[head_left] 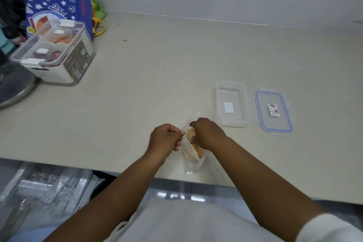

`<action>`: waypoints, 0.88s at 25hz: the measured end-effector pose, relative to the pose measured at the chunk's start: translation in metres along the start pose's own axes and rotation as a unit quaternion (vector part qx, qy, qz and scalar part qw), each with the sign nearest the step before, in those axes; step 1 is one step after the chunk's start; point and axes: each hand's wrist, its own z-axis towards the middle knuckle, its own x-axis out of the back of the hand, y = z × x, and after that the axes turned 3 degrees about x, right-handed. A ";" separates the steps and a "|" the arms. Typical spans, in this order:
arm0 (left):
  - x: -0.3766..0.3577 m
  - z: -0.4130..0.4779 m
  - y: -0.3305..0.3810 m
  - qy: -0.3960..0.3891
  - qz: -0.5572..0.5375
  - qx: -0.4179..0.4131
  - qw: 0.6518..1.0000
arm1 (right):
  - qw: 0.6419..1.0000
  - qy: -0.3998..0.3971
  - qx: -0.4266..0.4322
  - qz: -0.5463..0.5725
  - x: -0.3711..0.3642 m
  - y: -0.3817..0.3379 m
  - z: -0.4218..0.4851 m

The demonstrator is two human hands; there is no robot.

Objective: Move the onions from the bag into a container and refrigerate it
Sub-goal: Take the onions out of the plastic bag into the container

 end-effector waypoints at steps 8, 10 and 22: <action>0.004 0.006 0.002 0.003 0.008 -0.008 1.000 | 0.998 0.022 0.054 0.020 0.012 0.003 0.000; 0.003 0.010 0.004 0.008 -0.002 -0.010 1.000 | 0.988 0.070 0.103 0.095 0.042 0.009 -0.022; -0.002 0.012 0.007 0.004 0.000 -0.011 1.000 | 0.985 0.054 -0.125 0.110 0.032 0.135 0.047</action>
